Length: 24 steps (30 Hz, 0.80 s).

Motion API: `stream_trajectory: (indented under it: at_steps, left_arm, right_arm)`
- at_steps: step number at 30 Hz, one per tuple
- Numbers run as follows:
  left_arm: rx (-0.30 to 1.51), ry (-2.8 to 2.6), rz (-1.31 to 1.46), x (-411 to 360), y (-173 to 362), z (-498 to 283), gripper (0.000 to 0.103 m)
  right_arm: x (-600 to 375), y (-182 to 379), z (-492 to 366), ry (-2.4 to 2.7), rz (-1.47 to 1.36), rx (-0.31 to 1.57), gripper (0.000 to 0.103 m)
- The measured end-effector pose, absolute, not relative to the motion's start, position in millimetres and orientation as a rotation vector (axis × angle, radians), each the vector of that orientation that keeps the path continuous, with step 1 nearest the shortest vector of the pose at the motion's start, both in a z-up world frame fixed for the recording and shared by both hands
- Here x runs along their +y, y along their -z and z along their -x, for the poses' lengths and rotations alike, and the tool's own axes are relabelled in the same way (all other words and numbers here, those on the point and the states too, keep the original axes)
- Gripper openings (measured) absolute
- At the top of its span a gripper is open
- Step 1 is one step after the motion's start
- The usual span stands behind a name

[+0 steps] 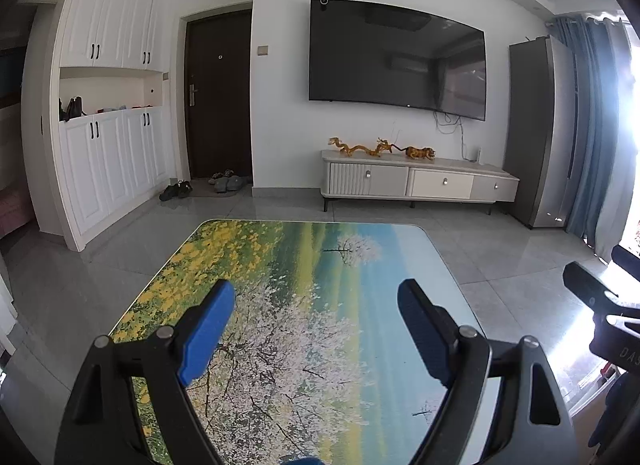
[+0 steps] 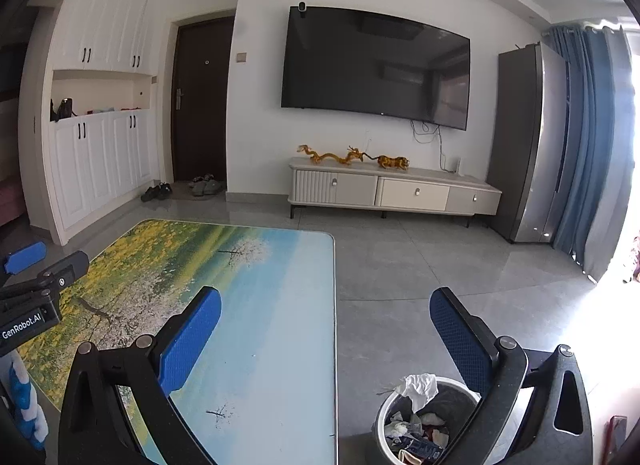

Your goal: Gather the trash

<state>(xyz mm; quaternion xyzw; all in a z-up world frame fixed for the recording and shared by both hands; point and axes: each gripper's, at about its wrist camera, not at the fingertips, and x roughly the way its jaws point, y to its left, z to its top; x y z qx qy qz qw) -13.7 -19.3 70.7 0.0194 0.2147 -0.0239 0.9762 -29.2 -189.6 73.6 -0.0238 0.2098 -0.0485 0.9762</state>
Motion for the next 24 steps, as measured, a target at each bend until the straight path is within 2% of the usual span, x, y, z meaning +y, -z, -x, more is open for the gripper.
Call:
stream_trajectory:
  at_steps: [24]
  left_arm:
    - [0.434, 0.066, -0.056, -26, -65, 7, 0.083]
  right_arm:
    - [-202, -64, 12, 0.104, 0.034, 0.452, 0.102]
